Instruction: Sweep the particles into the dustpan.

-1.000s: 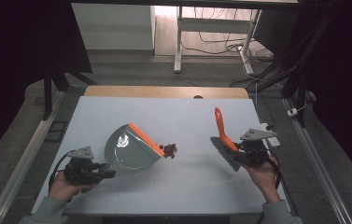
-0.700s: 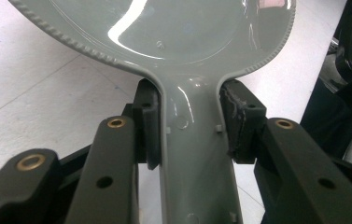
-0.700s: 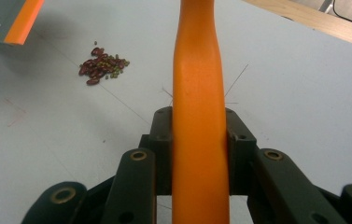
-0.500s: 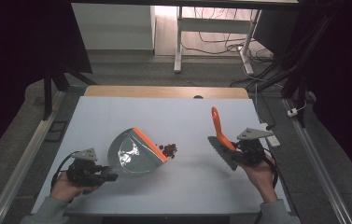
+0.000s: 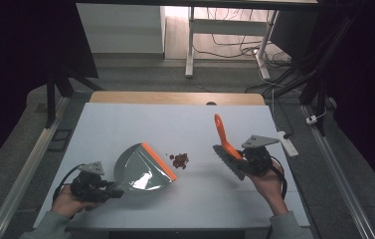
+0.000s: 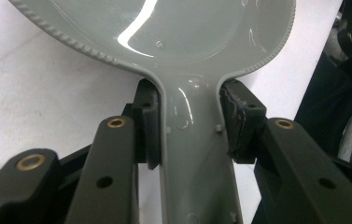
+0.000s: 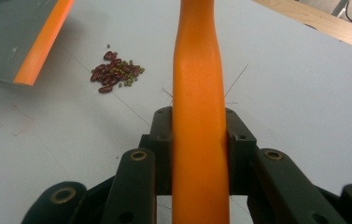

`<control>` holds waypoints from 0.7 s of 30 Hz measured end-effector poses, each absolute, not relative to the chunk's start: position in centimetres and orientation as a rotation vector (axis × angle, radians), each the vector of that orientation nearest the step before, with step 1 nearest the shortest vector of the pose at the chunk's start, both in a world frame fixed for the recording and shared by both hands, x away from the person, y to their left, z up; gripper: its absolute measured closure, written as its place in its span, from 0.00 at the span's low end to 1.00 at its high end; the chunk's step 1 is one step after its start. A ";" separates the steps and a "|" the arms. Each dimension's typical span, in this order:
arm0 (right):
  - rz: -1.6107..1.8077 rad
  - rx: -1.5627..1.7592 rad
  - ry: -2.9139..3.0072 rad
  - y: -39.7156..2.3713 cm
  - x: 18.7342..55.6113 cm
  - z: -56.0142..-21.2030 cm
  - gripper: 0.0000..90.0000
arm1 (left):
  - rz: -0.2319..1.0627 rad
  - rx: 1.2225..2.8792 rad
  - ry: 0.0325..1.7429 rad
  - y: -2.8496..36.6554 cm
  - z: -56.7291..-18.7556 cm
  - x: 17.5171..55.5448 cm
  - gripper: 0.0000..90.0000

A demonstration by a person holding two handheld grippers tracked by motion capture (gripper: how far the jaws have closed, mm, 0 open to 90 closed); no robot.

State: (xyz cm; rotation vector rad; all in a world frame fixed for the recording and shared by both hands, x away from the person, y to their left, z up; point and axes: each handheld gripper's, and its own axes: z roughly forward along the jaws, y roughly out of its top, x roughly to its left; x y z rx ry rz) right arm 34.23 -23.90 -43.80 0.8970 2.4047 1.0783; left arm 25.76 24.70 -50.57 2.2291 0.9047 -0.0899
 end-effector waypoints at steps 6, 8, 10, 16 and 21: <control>1.072 0.891 2.410 -23.1 34.6 -43.9 0.79 | -0.104 2.266 0.901 24.3 -50.8 25.8 0.69; 1.067 0.884 2.416 -22.6 34.9 -43.9 0.79 | -0.102 2.278 0.902 24.1 -51.0 25.9 0.69; 1.058 0.874 2.423 -22.1 35.2 -43.9 0.79 | -0.110 2.289 0.894 23.8 -51.1 25.9 0.69; 1.068 0.891 2.423 -20.5 36.6 -44.0 0.79 | -0.119 2.298 0.887 23.3 -51.2 26.1 0.69; 1.074 0.914 2.449 -18.6 38.2 -44.6 0.79 | -0.127 2.289 0.886 23.2 -51.3 26.2 0.69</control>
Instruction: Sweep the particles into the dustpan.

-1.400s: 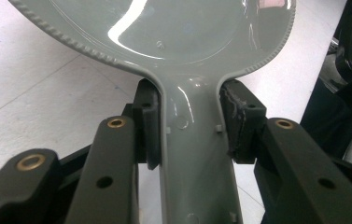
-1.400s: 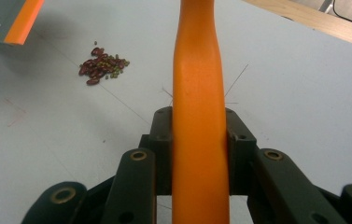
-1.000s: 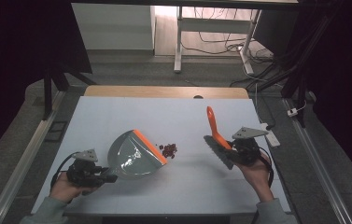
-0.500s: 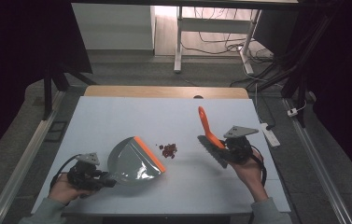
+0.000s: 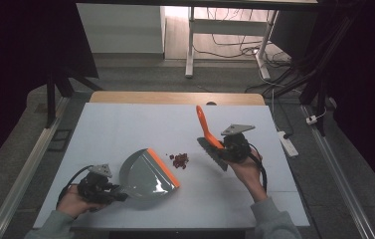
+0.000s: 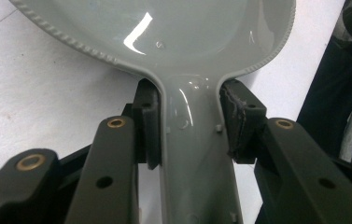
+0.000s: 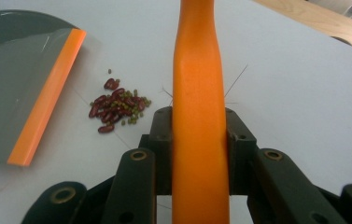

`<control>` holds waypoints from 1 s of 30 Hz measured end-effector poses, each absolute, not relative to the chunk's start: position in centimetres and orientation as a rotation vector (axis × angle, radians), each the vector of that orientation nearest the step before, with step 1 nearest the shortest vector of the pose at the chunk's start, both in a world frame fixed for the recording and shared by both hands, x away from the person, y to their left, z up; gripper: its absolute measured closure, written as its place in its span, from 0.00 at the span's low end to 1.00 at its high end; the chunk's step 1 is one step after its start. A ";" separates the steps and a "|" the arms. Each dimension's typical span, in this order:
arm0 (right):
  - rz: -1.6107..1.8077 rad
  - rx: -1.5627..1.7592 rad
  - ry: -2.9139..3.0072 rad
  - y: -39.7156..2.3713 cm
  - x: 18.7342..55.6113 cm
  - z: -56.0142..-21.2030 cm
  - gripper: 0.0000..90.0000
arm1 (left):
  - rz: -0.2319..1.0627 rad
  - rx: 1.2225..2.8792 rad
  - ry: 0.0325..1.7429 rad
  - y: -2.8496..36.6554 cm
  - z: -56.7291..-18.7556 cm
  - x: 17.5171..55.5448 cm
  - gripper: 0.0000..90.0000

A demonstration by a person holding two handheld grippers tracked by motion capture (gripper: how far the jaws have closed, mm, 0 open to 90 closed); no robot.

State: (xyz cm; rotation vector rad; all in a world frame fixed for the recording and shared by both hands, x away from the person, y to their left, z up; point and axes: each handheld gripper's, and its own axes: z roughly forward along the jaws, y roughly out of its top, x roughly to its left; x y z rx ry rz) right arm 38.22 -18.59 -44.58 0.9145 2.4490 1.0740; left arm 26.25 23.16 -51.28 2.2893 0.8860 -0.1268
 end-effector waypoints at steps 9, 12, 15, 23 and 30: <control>1.014 0.907 2.494 -15.7 40.1 -45.1 0.79 | -0.151 2.291 0.877 22.8 -51.5 26.7 0.69; 0.995 0.907 2.505 -15.1 40.5 -45.3 0.79 | -0.156 2.290 0.880 22.7 -51.6 26.8 0.69; 0.984 0.909 2.507 -14.6 40.9 -45.5 0.79 | -0.172 2.293 0.882 22.4 -51.6 27.0 0.69; 0.925 0.906 2.530 -13.6 42.0 -46.3 0.79 | -0.186 2.324 0.872 21.5 -51.9 27.3 0.69; 0.917 0.900 2.538 -13.0 42.2 -46.6 0.79 | -0.197 2.322 0.875 21.4 -52.0 27.5 0.69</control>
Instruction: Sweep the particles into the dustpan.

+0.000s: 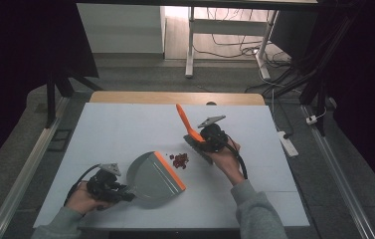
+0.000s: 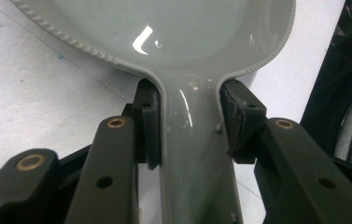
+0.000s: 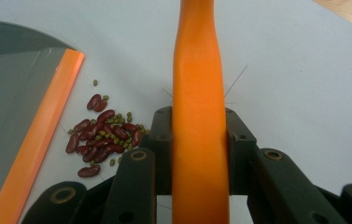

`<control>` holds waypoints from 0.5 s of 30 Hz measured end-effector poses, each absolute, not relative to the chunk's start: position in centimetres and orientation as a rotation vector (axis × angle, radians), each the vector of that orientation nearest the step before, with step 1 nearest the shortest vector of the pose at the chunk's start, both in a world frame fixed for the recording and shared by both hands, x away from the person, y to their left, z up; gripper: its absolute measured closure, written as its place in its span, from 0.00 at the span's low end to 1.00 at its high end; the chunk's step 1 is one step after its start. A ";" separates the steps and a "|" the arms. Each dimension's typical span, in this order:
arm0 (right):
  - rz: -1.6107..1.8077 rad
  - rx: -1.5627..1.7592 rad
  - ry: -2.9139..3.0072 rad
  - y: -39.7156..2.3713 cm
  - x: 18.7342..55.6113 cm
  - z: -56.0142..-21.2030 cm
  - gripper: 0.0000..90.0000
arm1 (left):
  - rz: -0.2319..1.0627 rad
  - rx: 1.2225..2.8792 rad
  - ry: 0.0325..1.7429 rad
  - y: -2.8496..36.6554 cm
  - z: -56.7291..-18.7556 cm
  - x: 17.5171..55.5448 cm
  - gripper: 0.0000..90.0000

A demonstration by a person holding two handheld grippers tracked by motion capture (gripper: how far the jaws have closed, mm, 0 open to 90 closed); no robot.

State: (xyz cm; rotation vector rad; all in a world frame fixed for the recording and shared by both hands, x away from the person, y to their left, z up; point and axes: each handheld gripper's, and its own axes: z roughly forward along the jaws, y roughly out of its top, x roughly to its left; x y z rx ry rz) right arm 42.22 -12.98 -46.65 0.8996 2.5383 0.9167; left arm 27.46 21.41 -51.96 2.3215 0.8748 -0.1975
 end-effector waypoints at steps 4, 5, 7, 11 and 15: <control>0.906 0.897 2.542 -12.7 42.4 -46.9 0.79 | -0.205 2.320 0.878 21.4 -52.0 27.5 0.69; 0.903 0.906 2.543 -12.6 42.4 -46.9 0.79 | -0.206 2.319 0.879 21.4 -52.0 27.6 0.69; 0.902 0.898 2.544 -12.4 42.5 -47.0 0.79 | -0.208 2.319 0.878 21.4 -52.0 27.6 0.69; 0.891 0.894 2.549 -12.0 42.6 -47.1 0.79 | -0.212 2.317 0.879 21.4 -52.1 27.6 0.69; 0.874 0.872 2.560 -11.4 42.7 -47.2 0.79 | -0.215 2.315 0.881 21.4 -52.1 27.6 0.69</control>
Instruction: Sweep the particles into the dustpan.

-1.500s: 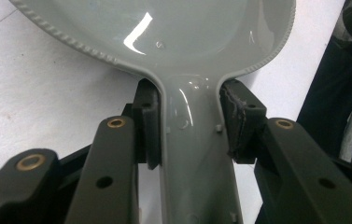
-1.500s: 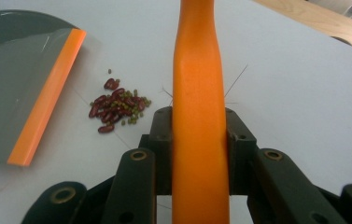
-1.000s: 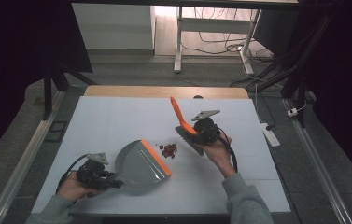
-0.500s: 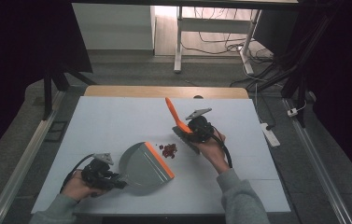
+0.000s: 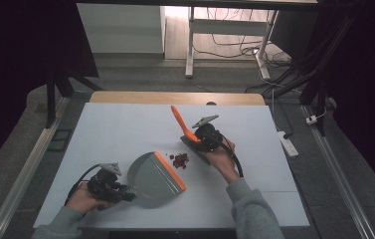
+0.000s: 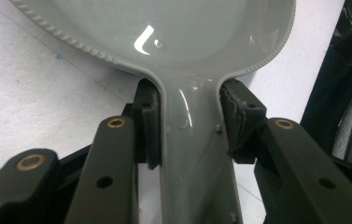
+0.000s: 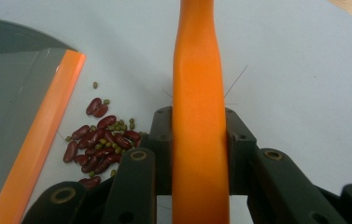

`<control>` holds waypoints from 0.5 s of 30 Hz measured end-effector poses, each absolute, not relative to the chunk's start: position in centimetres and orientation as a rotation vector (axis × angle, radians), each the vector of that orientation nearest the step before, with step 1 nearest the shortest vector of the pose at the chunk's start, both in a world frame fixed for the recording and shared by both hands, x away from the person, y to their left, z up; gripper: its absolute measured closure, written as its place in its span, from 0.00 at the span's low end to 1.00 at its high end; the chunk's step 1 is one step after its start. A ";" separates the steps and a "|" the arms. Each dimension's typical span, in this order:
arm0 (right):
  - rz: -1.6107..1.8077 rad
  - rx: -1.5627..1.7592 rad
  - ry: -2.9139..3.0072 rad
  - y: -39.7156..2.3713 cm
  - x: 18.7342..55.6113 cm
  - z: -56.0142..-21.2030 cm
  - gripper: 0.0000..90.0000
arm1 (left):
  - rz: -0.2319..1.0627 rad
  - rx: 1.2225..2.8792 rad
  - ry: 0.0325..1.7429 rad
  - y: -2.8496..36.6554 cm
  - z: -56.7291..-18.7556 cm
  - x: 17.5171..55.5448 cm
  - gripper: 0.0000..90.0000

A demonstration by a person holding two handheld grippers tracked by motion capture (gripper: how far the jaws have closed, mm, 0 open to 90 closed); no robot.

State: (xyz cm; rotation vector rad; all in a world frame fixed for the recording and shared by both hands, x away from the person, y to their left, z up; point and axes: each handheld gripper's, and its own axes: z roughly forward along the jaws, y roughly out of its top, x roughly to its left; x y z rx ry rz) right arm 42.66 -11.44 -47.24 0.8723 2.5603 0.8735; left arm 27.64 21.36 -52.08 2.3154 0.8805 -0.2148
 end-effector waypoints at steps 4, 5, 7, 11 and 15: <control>0.862 0.858 2.573 -10.8 42.6 -47.4 0.79 | -0.217 2.314 0.882 21.3 -52.1 27.7 0.69; 0.855 0.851 2.578 -10.6 42.6 -47.4 0.79 | -0.218 2.314 0.883 21.3 -52.1 27.7 0.69; 0.842 0.845 2.588 -10.3 42.6 -47.5 0.79 | -0.218 2.314 0.883 21.3 -52.1 27.7 0.69; 0.818 0.826 2.604 -9.6 42.6 -47.6 0.79 | -0.218 2.314 0.882 21.3 -52.1 27.7 0.69; 0.805 0.809 2.616 -9.2 42.6 -47.6 0.79 | -0.217 2.314 0.882 21.3 -52.1 27.7 0.69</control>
